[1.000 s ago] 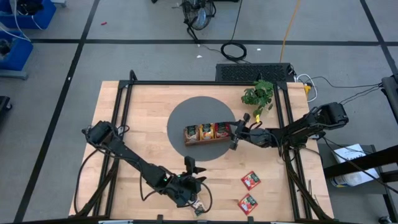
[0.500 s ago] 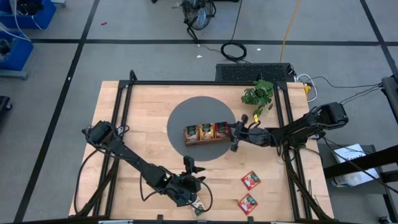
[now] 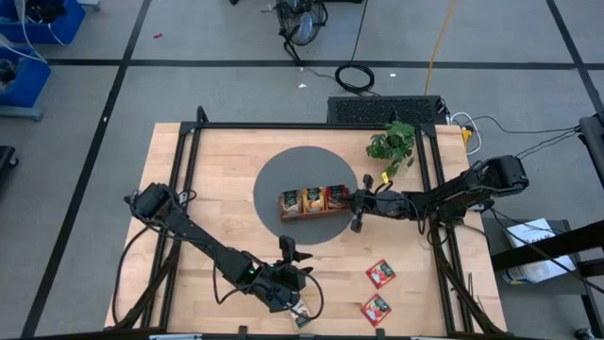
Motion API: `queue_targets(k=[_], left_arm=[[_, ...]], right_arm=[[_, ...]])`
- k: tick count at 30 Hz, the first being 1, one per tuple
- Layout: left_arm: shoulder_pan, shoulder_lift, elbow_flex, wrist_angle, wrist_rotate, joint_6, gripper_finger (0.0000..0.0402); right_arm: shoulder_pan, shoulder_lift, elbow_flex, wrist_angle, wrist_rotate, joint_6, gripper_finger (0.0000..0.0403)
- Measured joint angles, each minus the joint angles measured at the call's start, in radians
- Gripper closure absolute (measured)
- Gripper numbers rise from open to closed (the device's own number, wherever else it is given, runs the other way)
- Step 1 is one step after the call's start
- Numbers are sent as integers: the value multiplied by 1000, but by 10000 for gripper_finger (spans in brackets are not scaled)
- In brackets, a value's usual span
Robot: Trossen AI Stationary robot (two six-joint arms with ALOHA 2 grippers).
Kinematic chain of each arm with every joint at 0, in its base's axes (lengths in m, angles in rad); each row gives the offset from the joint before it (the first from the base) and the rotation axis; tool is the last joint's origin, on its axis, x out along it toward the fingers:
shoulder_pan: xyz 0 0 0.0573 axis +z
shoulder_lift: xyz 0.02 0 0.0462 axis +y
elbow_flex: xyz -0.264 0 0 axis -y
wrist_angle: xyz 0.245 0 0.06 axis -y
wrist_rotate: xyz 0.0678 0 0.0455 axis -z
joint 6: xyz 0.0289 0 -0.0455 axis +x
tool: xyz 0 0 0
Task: Pick & Place Tea
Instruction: Put the red tea bag into the right section of the wooden organizer
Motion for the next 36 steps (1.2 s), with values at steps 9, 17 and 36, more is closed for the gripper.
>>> queue_targets(k=[9, 17, 36], left_arm=[[-2, 0, 0, -1, 0, -8, 220], [-8, 0, 0, -12, 1, -19, 220], [-12, 0, 0, 3, -7, -6, 220]], right_arm=[[-8, 0, 0, -7, 83, 108, 402], [-7, 0, 0, -63, 82, 35, 402], [-5, 0, 0, 37, 121, -28, 223]])
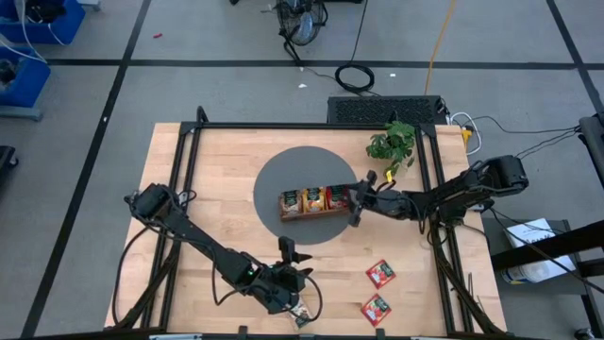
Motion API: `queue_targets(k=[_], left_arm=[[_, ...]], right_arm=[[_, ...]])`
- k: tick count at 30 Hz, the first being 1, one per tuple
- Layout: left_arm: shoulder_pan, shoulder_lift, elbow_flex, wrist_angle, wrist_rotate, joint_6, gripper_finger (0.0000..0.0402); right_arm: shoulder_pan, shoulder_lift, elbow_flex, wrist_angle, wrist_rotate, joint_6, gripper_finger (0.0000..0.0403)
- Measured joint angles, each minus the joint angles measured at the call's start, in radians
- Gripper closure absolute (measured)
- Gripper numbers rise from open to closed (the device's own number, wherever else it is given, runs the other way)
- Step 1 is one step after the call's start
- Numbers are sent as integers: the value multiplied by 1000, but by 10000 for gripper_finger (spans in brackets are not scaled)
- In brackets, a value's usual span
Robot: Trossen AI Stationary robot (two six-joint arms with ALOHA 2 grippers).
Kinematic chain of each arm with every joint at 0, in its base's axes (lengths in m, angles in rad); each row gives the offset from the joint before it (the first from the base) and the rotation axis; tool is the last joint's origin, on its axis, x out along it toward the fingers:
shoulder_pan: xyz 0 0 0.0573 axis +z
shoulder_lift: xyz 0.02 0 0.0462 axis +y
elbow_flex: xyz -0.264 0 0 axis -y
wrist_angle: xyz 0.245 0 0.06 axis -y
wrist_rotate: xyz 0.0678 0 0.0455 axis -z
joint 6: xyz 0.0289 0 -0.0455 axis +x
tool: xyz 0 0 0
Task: Pick & Place Tea
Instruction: Put the red tea bag into the right section of the wooden organizer, then put the brown tea bag into the left section of the wooden organizer
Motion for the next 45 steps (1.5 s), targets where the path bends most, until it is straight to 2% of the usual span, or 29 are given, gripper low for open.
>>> queue_targets(k=[4, 9, 12, 16, 20, 27, 34, 40, 43, 45], left_arm=[[-5, 0, 0, 0, -1, 13, 220], [-5, 0, 0, 0, -1, 14, 220], [0, 0, 0, 0, -2, 14, 220], [6, 0, 0, 4, -2, 9, 220], [6, 0, 0, 7, -2, 10, 220], [6, 0, 0, 7, -2, 10, 220], [6, 0, 0, 7, -2, 10, 220], [-1, 0, 0, 6, -2, 10, 220], [-8, 0, 0, -8, -2, 10, 220], [-15, 0, 0, -26, -2, 10, 220]], right_arm=[[11, 0, 0, 48, 89, -31, 208], [21, 0, 4, 143, 96, -113, 224], [8, 2, 24, 112, 96, -93, 245], [-3, 16, 47, -38, 93, -43, 271], [-2, 16, 45, -112, 92, 5, 288], [-3, 16, 36, -104, 92, -2, 295], [10, 16, 36, 20, 92, -97, 284], [76, -5, 35, 127, 93, -218, 275], [180, -61, 35, 141, 92, -252, 278], [276, -107, 35, 77, 90, -256, 283]])
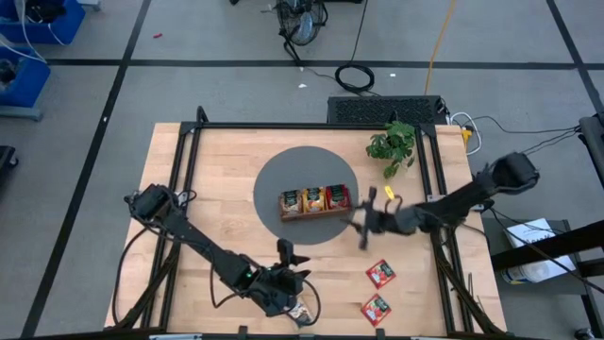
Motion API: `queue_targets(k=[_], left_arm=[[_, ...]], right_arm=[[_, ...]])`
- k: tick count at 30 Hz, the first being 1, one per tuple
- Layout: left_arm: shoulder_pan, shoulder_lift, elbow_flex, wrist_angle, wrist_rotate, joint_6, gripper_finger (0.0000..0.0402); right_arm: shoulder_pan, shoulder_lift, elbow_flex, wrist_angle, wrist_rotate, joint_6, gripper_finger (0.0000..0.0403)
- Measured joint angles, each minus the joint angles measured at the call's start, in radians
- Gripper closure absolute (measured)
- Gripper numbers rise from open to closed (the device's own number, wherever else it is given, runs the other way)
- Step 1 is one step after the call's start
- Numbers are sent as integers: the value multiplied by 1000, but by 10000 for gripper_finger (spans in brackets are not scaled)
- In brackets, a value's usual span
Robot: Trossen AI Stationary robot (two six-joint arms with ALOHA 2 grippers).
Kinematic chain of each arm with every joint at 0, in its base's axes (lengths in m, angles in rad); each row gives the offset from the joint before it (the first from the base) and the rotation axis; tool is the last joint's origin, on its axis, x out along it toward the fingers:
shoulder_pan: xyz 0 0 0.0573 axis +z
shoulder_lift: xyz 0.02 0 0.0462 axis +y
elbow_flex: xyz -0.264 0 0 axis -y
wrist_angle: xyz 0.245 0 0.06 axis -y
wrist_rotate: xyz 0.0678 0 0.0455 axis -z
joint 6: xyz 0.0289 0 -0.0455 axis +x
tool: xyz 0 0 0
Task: Pick & Place Tea
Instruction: Put the brown tea bag into the left section of the wooden organizer
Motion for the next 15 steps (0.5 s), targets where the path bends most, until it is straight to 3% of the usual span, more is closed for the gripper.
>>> queue_targets(k=[4, 7, 15], left_arm=[[-11, 0, 0, -32, 1, -9, 220], [-21, 0, 0, -34, 1, -27, 220], [-21, 0, 0, 80, 33, 92, 220]], right_arm=[[174, -35, -9, -153, -3, 104, 295], [270, -28, -37, -162, -3, 150, 306], [375, -31, -39, -78, -2, 60, 330]])
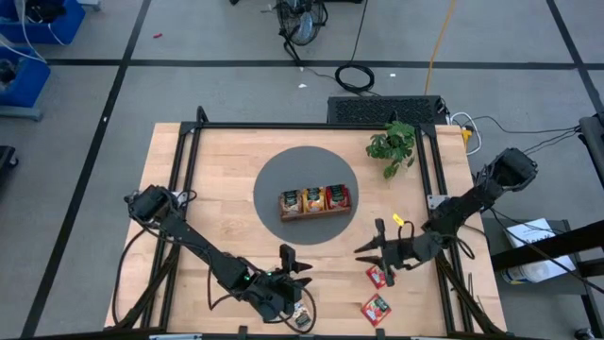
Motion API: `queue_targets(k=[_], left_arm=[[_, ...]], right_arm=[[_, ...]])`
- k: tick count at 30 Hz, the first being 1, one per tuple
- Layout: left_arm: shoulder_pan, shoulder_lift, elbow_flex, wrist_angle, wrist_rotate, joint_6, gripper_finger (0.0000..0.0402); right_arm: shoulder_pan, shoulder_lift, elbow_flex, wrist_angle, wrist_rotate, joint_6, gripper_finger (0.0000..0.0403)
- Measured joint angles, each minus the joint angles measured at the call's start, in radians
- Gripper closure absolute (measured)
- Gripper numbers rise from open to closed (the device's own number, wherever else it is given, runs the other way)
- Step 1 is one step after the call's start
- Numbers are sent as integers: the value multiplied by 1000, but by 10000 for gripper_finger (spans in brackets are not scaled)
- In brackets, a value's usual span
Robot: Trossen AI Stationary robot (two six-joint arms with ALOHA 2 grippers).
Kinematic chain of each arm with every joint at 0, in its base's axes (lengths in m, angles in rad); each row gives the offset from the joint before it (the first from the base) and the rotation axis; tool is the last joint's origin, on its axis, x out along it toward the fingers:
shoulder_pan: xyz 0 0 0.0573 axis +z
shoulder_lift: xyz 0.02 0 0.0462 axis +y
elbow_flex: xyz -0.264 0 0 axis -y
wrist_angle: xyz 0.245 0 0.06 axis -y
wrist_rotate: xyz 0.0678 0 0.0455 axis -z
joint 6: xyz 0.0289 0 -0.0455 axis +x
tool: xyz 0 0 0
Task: Pick & Place Tea
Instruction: Put the brown tea bag into the left section of the wooden organizer
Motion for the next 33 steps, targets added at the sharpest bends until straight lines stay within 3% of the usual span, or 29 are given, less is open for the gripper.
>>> queue_targets(k=[8, 13, 19, 33], left_arm=[[47, 0, 0, -24, 98, -17, 220], [63, 0, 0, -24, 202, -44, 220], [70, 0, 0, -26, 197, -104, 220], [83, 0, 0, -23, 192, -86, 220]], right_arm=[[10, 0, 0, 11, -4, -18, 365], [10, 0, 0, 47, -137, -12, 399], [10, 0, 0, 33, -211, -17, 393], [10, 0, 0, 24, -211, -29, 399]])
